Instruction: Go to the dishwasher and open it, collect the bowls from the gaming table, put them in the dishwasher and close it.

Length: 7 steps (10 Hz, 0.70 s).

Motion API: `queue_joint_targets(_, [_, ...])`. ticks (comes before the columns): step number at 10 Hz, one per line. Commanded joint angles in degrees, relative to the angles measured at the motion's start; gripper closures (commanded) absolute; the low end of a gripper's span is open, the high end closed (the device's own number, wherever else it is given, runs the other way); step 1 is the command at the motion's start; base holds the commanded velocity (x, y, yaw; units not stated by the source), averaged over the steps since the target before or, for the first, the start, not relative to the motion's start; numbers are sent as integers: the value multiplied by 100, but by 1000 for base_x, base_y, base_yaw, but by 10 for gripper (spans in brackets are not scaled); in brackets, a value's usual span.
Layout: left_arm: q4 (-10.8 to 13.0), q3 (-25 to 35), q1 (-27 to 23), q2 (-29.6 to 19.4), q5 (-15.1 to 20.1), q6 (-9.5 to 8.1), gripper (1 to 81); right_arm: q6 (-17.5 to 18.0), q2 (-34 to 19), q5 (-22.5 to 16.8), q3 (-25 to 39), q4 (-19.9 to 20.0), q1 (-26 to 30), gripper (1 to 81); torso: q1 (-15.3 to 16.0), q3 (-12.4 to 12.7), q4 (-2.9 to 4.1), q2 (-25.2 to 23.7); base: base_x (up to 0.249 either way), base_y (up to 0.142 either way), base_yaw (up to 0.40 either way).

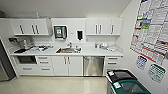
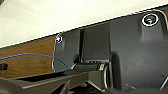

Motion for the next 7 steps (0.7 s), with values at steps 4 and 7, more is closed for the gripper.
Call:
queue_joint_targets(4, [-41, 89, -336, -100, 315, 10, 10, -35, -58, -265, 67, -96, 266, 10, 2, 0, 0, 0, 99, 0, 0])
queue_joint_targets(7, [-41, 89, -328, -100, 315, 10, 10, -35, -40, -274, 67, -105, 301, 10, 0, 0, 0, 0, 99, 0, 0])
